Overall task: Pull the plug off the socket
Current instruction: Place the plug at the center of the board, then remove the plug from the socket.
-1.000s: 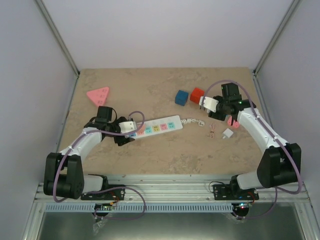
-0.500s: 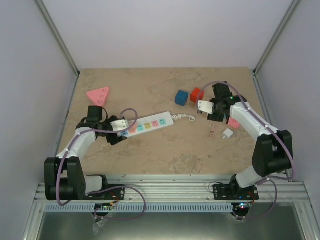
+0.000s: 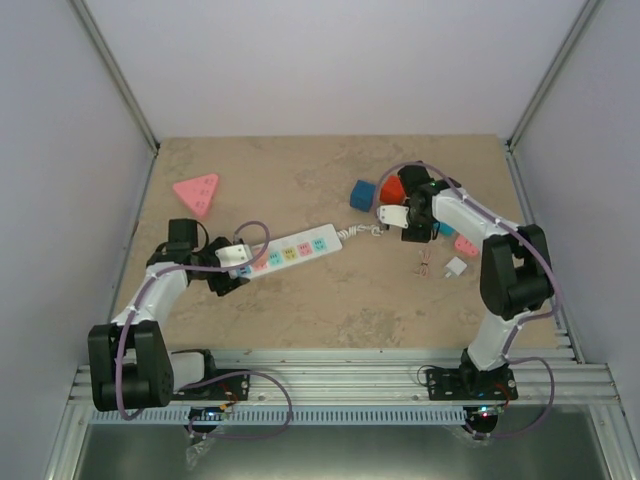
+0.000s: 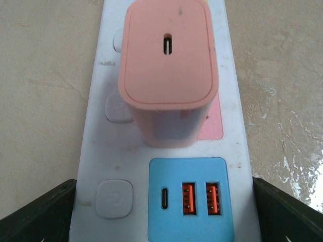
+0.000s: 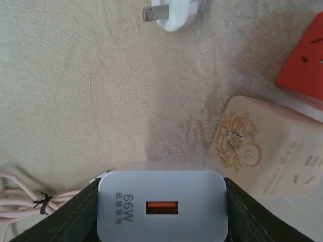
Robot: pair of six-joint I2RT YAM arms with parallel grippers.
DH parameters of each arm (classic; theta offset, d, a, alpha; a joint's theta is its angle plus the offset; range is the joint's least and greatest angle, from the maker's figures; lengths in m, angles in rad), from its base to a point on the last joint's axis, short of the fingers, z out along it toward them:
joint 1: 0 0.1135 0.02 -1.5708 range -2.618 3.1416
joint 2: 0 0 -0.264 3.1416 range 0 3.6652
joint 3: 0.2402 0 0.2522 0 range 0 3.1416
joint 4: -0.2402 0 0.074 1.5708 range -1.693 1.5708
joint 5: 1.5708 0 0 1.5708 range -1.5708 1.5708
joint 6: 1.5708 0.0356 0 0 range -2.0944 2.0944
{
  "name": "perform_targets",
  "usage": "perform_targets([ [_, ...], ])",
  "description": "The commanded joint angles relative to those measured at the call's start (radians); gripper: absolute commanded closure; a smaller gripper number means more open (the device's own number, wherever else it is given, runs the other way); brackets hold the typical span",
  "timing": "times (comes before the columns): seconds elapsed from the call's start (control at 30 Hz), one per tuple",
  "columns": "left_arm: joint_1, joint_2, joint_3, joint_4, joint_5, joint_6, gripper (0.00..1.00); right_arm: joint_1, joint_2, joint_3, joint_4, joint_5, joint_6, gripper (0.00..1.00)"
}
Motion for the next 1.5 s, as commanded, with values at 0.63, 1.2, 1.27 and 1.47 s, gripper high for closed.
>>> perform_targets([
  [0.63, 0.026, -0.011, -0.013, -0.003, 0.117, 0.081, 1.00, 0.012, 0.208, 0.174, -0.163, 0.014, 0.061, 0.22],
  [1.2, 0.026, 0.044, 0.053, -0.123, 0.254, 0.175, 1.00, 0.113, -0.092, 0.032, 0.064, -0.485, 0.015, 0.02],
  [1.27, 0.026, 0.047, 0.059, -0.129, 0.278, 0.179, 1.00, 0.161, -0.137, -0.029, 0.136, -0.544, 0.031, 0.02],
  [1.47, 0.025, 0.063, 0.076, -0.154, 0.330, 0.189, 1.00, 0.306, -0.219, -0.140, 0.338, -0.584, 0.123, 0.02],
])
